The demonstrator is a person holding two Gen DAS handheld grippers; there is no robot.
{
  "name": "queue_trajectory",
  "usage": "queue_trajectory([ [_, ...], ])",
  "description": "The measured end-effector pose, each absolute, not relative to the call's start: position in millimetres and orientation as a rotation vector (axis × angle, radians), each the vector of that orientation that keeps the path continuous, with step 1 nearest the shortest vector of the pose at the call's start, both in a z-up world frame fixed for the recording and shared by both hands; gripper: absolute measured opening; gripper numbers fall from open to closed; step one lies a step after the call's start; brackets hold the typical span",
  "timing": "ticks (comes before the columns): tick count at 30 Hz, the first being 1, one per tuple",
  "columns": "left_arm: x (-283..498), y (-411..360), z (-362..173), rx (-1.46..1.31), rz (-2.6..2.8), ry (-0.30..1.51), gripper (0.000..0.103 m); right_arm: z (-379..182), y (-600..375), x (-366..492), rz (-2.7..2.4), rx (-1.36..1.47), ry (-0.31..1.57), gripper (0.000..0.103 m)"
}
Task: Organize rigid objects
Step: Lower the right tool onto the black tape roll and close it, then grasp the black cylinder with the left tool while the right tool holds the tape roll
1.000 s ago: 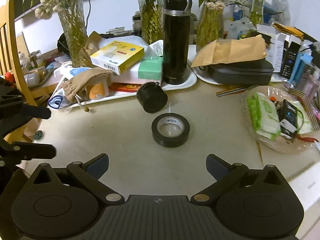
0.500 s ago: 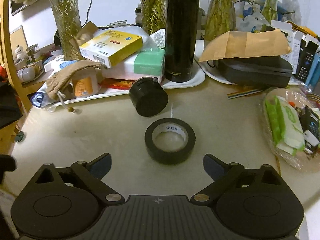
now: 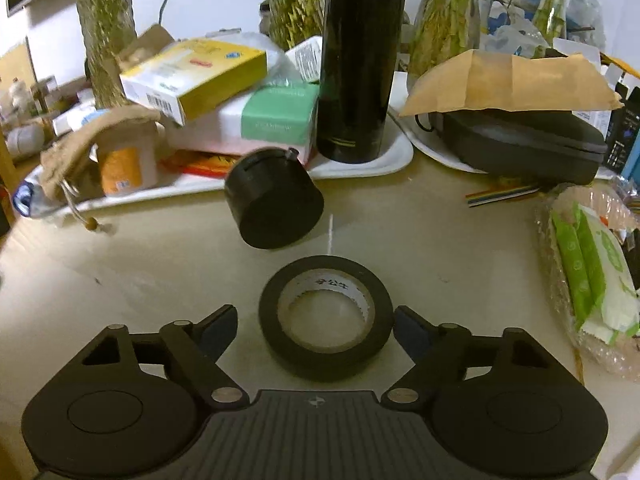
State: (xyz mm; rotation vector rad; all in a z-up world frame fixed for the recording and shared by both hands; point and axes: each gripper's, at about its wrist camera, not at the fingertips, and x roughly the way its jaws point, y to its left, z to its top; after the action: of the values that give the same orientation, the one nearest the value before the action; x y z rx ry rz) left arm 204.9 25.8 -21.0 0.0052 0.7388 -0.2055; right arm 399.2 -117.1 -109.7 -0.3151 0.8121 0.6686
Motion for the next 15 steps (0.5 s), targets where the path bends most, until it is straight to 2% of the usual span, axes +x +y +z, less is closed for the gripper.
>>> queue_trajectory([
  [2,205.7,25.3,-21.1,0.005,-0.203,0.741,0.084,-113.4,-117.5,403.1,0.654,-0.312,0.818,0.076],
  [7,205.9,22.4,-22.0,0.014,-0.204,0.742,0.084,-112.5,-121.7,404.3,0.646,-0.284,0.836,0.075],
  [15,205.8,16.5,-22.3,0.028,-0.219,0.738,0.084,-71.3,-144.5,383.2,0.649,-0.228,0.808,0.075],
])
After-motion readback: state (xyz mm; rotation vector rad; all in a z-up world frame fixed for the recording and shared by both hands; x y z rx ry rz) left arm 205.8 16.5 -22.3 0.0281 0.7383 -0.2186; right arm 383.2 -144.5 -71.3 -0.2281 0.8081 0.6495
